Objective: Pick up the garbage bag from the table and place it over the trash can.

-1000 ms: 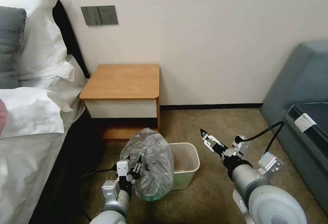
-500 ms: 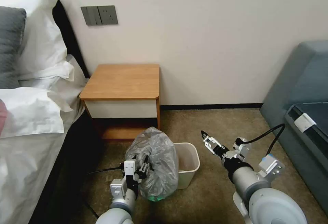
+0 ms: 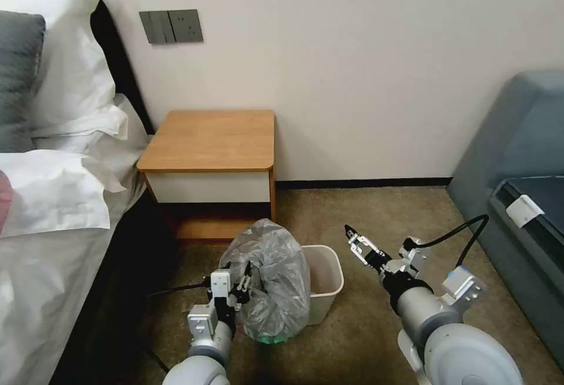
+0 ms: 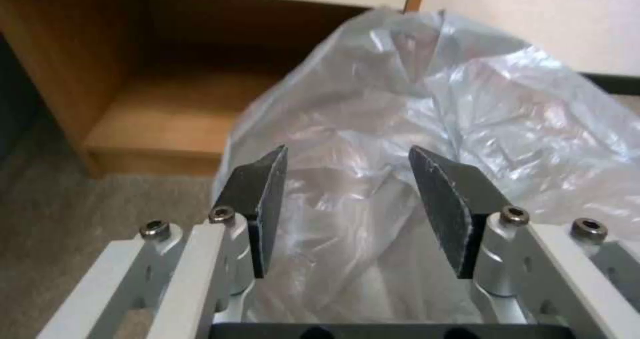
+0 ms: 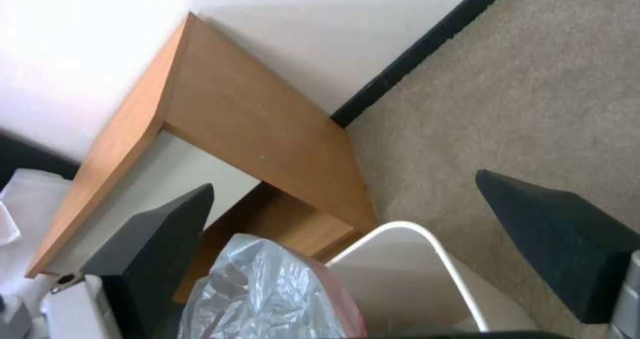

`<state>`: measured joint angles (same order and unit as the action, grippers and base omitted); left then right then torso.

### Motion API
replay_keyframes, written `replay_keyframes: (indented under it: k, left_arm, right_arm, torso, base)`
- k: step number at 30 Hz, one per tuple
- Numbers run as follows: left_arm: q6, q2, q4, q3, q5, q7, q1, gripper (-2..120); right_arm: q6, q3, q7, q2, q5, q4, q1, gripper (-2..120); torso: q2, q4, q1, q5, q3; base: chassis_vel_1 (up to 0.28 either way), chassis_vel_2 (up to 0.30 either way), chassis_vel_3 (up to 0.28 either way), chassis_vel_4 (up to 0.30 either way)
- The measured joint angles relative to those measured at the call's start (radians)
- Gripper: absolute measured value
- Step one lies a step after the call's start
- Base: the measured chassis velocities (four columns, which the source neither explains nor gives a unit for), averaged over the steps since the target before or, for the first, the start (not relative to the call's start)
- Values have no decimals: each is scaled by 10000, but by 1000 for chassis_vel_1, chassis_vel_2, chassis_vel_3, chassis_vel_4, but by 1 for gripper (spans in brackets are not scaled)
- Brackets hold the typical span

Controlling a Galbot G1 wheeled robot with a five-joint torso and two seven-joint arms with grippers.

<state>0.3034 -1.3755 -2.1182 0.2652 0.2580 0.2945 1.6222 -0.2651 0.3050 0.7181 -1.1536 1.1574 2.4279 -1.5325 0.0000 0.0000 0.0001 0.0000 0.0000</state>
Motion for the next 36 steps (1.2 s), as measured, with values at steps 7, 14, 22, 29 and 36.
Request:
replay_keyframes:
  k: [7, 14, 22, 29, 36]
  left_arm:
    - [500, 16, 243, -142, 285, 256, -459, 49]
    - [1583, 291, 224, -397, 1111, 892, -906, 39]
    - [2294, 509, 487, -657, 1762, 1372, -1539, 36]
    - [2674, 601, 700, -918, 2266, 1760, -1905, 28]
    - [2828, 644, 807, -1031, 2374, 1985, -1972, 11]
  right_arm:
    - [0, -171, -17, -66, -69, -34, 45, 100]
    - [23, -266, -73, -175, -261, -103, -32, 100]
    - [60, -167, -88, -271, -411, -128, -179, 100]
    - [94, -96, -92, -374, -519, -140, -255, 100]
    - [111, -87, -91, -485, -621, -165, -316, 100]
  torso:
    - [0, 0, 0, 0, 0]
    - [0, 0, 0, 0, 0]
    - [0, 0, 0, 0, 0]
    - [0, 0, 0, 0, 0]
    - [0, 0, 0, 0, 0]
  base:
    - [0, 0, 0, 0]
    - [0, 0, 0, 0]
    - [0, 0, 0, 0]
    - [0, 0, 0, 0]
    - [0, 0, 0, 0]
